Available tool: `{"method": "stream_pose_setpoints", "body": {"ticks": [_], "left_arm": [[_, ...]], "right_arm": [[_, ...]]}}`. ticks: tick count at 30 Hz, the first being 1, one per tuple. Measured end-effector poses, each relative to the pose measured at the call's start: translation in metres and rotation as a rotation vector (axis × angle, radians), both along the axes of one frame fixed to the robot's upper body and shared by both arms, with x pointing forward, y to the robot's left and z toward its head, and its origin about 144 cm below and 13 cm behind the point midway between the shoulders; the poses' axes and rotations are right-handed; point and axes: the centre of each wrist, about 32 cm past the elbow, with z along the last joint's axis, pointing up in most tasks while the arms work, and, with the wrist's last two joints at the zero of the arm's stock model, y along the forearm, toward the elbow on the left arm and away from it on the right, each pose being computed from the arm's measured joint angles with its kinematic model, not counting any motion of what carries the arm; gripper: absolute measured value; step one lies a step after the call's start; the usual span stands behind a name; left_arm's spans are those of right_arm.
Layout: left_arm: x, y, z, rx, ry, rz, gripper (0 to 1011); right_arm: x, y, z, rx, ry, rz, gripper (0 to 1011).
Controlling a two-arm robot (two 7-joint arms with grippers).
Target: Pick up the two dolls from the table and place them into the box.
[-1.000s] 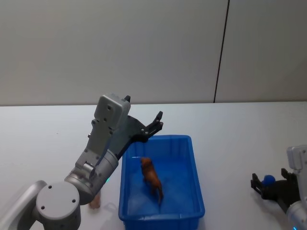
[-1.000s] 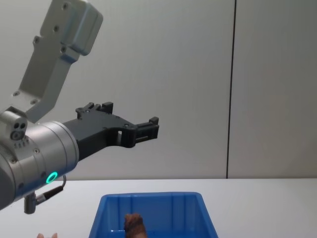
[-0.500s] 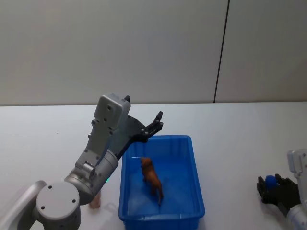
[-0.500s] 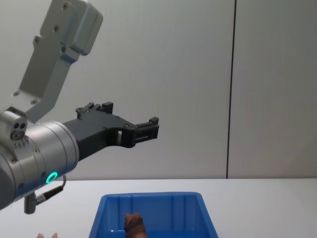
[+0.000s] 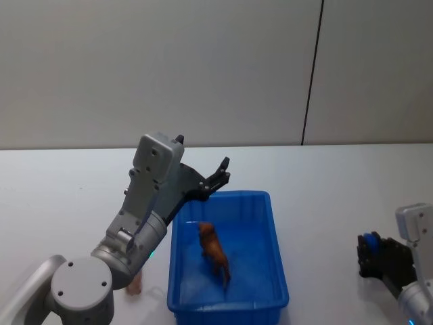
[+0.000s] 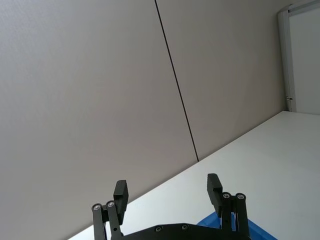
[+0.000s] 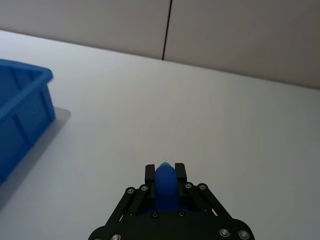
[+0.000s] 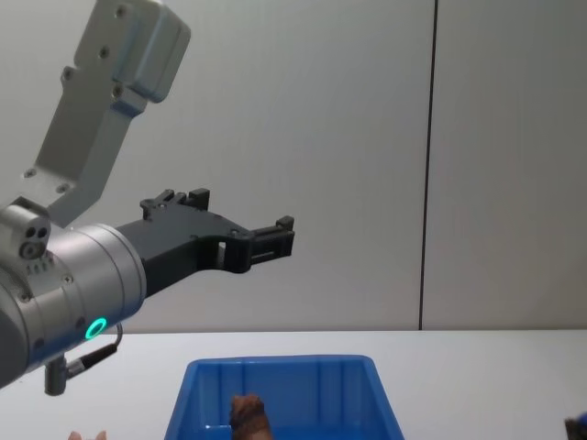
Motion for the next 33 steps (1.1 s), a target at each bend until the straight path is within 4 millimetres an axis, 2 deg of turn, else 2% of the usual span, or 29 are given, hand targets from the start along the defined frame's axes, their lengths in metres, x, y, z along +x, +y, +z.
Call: {"method": "stream_pose_setpoints", "body": {"ticks": [22,33], "left_arm": [[0.000,0.000,0.000,0.000,0.000,0.000,1001],[0.000,0.000,0.000,0.000,0.000,0.000,1001]], "right_arm": [[0.011,0.027,0.031,0.044,-0.178,0.268,124],[0.023,0.046,0.035,0.097,-0.195,0.430,101]]}}
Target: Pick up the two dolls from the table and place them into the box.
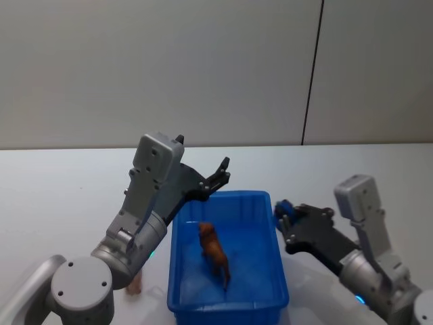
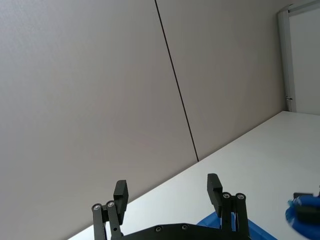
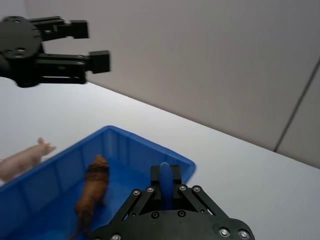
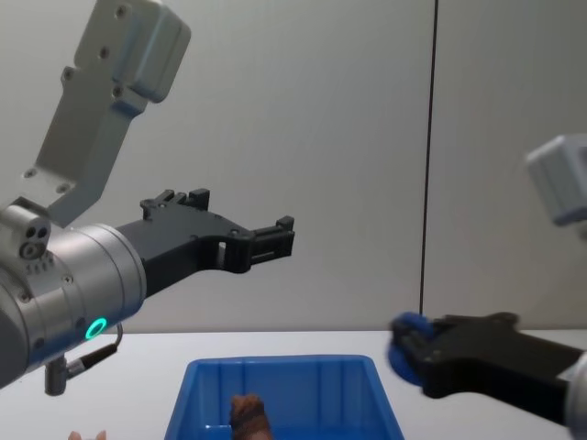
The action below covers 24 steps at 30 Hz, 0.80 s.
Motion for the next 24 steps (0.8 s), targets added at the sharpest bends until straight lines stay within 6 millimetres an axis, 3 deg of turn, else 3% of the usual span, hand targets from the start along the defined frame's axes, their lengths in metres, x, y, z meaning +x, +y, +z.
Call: {"method": "stream_pose_setpoints", "body": {"ticks": [9,24], "left_arm": [[0.000,0.000,0.000,0.000,0.000,0.000,1001],[0.000,0.000,0.000,0.000,0.000,0.000,1001]], "right_arm": [[0.014,0.017,-0.004,0.020,0.025,0.115,104],[0.029,0.033,-0.015,0.028,0.077,0.130,572]]}}
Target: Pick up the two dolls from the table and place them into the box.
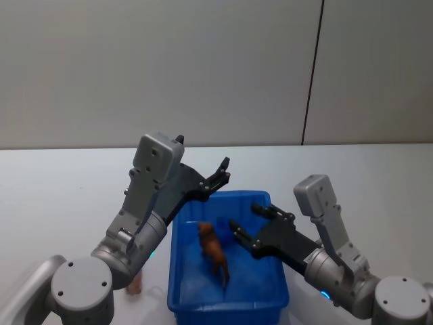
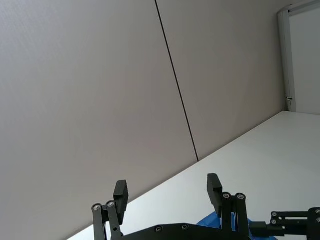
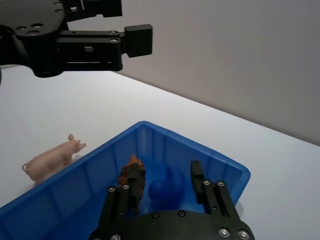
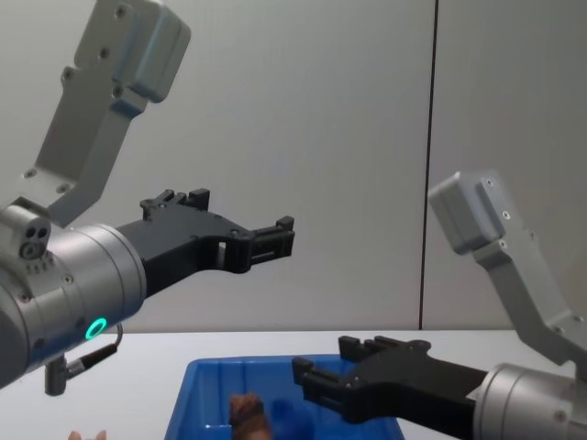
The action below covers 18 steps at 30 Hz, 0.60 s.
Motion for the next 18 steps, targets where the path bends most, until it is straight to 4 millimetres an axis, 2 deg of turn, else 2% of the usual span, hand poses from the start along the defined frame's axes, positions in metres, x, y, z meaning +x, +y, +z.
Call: {"method": "stream_pose_setpoints", "body": {"ticks": [7,11,15,18], "left_arm": [[0.000,0.000,0.000,0.000,0.000,0.000,1001],[0.000,0.000,0.000,0.000,0.000,0.000,1001],[0.000,0.000,0.000,0.000,0.000,0.000,1001],[0.000,0.000,0.000,0.000,0.000,0.000,1001]], "right_arm": [[-0.004,0.001,-0.002,-0.007,-0.004,-0.071,796],[-0.008,0.000,-0.002,-0.009,-0.008,-0.108,872],[-0.015,-0.002,-0.001,-0.013,-0.016,-0.168,998],[-0.020,-0.004,-0.001,-0.016,-0.021,-0.212,1001]]}}
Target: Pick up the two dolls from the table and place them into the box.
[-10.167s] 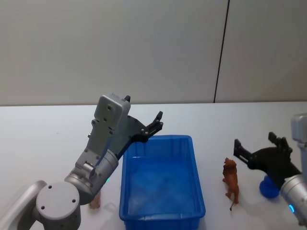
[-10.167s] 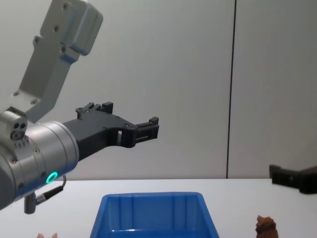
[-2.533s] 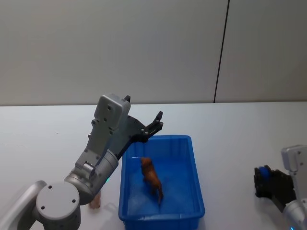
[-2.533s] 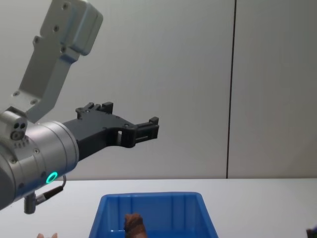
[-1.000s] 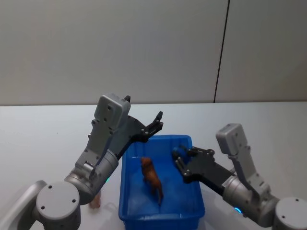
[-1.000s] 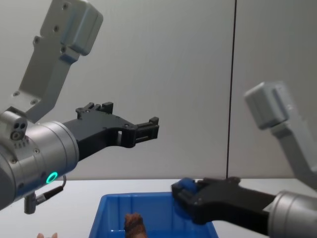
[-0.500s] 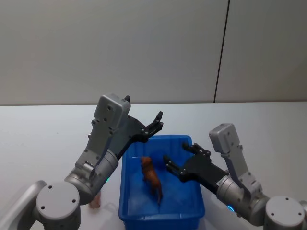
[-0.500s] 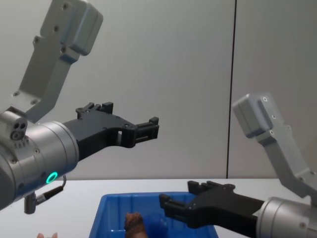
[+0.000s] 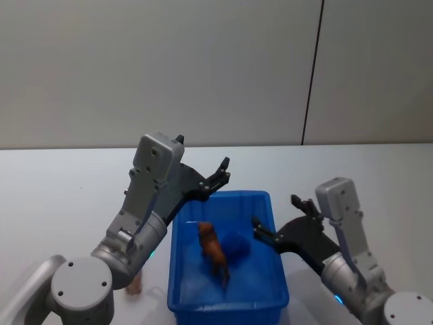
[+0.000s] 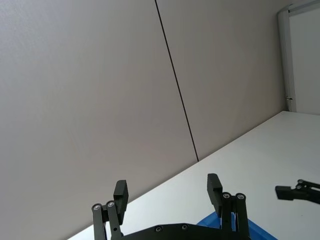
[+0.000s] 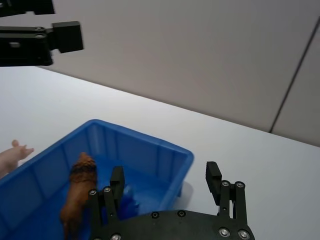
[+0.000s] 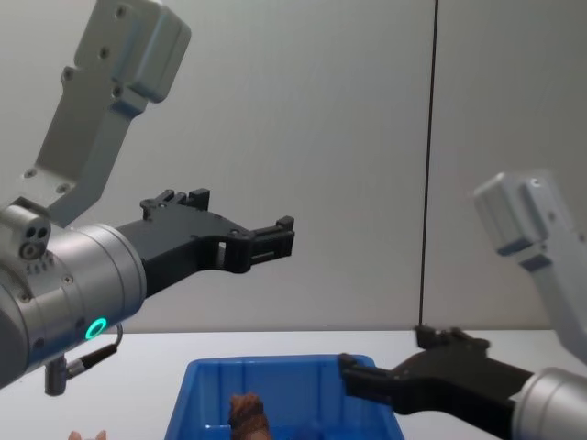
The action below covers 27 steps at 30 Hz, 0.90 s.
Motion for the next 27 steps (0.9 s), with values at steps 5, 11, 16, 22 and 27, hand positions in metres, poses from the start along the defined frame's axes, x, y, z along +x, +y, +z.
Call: {"method": "stream_pose_setpoints", "body": {"ticks": [5,11,16,22,27], "left_arm": [[0.000,0.000,0.000,0.000,0.000,0.000,1001],[0.000,0.000,0.000,0.000,0.000,0.000,1001],[-0.002,0.001,-0.001,-0.003,0.005,0.010,1001],[-0.007,0.002,-0.001,-0.013,0.018,0.041,1001],[-0.013,0.004,0.000,-0.026,0.041,0.076,1001]], "right_arm": [[-0.011,-0.006,0.000,-0.002,-0.005,-0.079,1001],[-0.023,-0.012,0.000,-0.002,-0.005,-0.153,1001],[-0.030,-0.017,0.001,-0.002,-0.005,-0.199,1001],[-0.036,-0.020,0.001,-0.002,-0.005,-0.233,1001],[-0.039,-0.022,0.002,-0.003,-0.005,-0.251,1001]]}}
